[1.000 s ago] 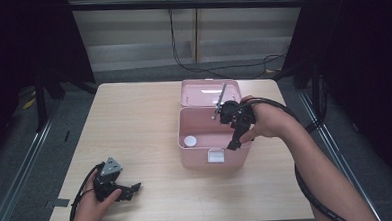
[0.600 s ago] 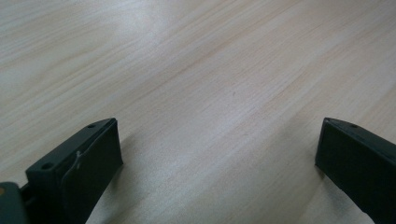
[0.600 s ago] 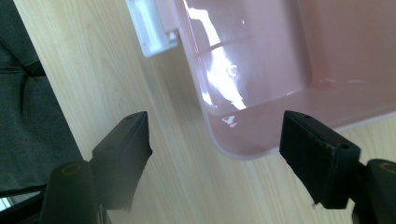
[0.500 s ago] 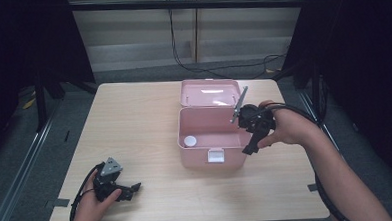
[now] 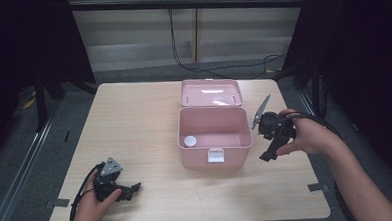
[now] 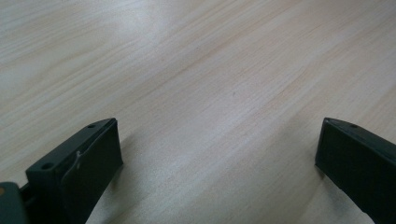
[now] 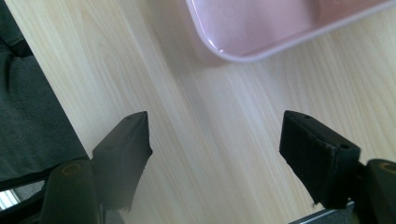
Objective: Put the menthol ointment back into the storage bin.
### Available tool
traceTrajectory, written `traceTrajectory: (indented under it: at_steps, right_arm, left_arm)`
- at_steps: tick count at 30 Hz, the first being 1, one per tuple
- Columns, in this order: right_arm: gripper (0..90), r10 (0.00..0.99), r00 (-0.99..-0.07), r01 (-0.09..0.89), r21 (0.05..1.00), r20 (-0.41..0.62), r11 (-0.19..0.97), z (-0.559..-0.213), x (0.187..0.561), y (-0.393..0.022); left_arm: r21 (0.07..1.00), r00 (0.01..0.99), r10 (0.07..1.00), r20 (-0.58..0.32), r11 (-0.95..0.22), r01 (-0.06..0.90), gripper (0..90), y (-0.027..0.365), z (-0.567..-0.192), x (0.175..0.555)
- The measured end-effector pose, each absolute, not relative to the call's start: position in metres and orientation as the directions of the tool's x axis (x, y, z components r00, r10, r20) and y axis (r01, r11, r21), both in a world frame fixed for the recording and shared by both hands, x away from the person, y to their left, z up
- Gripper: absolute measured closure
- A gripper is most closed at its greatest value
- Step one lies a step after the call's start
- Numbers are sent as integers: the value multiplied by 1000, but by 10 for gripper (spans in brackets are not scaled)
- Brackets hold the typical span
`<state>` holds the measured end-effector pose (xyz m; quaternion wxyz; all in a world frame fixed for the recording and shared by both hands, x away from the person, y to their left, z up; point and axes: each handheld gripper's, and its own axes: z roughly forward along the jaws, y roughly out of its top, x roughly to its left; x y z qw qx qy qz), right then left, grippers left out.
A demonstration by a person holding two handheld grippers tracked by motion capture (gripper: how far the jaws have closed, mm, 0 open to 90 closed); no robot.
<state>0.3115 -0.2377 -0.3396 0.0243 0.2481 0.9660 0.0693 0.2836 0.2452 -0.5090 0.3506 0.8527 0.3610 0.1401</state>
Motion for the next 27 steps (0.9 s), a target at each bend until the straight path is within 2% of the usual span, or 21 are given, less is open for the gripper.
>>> traceTrajectory:
  at_steps: [27]
  right_arm:
    - [248, 567, -824, 561, 154, 7, 814, -402, 301, -286]
  left_arm:
    - [693, 705, 709, -9, -504, 515, 0, 246, -509, 284]
